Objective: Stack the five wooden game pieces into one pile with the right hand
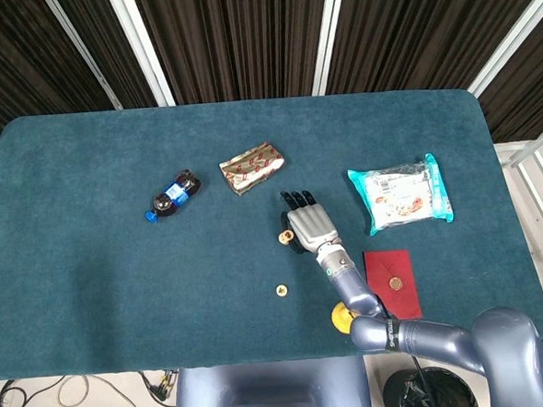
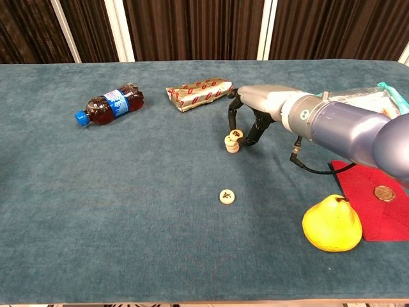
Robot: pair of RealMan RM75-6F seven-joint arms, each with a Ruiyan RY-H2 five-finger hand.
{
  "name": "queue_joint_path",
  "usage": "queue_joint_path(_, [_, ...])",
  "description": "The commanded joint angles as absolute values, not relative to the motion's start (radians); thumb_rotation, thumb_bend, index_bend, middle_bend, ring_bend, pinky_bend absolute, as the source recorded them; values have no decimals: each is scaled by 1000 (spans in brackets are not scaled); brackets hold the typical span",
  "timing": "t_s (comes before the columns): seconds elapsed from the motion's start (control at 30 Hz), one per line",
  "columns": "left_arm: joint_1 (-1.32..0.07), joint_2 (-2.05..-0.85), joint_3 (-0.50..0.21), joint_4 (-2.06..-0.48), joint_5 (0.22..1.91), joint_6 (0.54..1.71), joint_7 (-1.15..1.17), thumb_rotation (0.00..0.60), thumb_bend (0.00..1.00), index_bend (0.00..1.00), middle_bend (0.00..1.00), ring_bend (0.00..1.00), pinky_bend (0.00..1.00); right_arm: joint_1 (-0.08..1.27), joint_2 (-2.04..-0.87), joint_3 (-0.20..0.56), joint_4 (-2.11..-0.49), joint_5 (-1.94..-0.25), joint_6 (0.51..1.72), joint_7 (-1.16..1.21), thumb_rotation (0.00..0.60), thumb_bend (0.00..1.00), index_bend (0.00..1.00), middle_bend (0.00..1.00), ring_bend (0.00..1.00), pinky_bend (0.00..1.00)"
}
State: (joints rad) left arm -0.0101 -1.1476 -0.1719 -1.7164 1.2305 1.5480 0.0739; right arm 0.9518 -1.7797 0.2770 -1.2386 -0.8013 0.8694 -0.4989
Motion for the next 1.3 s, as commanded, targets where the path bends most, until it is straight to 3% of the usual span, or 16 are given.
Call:
queue_joint_path(0.03, [-10,-1148,-172,-1717,1231,1549,74,600,603,99,0,0,0,952,-1779,277,-1240,-803,870,-497,600,423,526,0,0,0])
queue_joint_path(1.3, [-11,-1149,-172,-1715,1232,1549,78,600,603,99,0,0,0,963,-1788,268,-1240,-780,875,-511,600,424,464,0,0,0])
